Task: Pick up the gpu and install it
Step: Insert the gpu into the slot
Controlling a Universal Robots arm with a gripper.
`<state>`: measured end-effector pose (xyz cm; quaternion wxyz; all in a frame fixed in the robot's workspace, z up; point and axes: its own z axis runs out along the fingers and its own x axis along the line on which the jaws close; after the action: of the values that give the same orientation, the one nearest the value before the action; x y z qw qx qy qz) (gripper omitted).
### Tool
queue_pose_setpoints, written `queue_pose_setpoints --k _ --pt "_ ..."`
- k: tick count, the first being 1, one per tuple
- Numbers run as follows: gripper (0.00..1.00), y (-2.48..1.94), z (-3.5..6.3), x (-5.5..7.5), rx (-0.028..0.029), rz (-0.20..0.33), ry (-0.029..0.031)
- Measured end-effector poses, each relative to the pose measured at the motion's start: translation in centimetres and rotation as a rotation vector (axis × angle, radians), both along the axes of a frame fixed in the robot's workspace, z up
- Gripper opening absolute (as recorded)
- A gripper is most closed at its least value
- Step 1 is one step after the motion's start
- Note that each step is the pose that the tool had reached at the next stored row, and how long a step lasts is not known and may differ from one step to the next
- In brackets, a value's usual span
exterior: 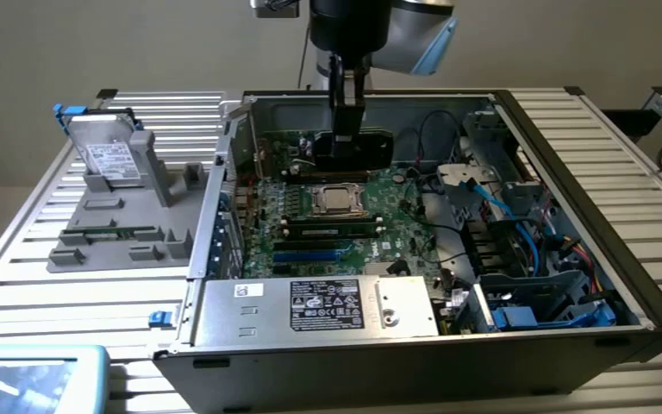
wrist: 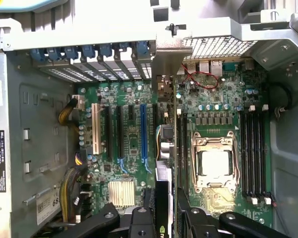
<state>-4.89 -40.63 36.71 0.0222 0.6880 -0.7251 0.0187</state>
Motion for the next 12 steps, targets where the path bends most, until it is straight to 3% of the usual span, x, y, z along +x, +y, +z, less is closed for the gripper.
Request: queue_pose_setpoints --k 2,3,6,7,10,12 --pt "0.28 -0.01 -0.11 -0.13 0.0147 0.0 0.0" --pt "0.28 -0.02 -0.14 -0.15 0.0186 0.0 0.0" --pt "0.28 -0.03 -0.32 -0.38 0.0223 0.0 0.0" --pt "0.28 -0.11 -0.38 -0.39 0.0282 0.0 0.0002" --pt "0.28 -0.47 -0.58 -0.4 0.0545 0.0 0.0003" --pt "0.28 -0.86 -0.86 -0.41 0.0643 0.0 0.0003"
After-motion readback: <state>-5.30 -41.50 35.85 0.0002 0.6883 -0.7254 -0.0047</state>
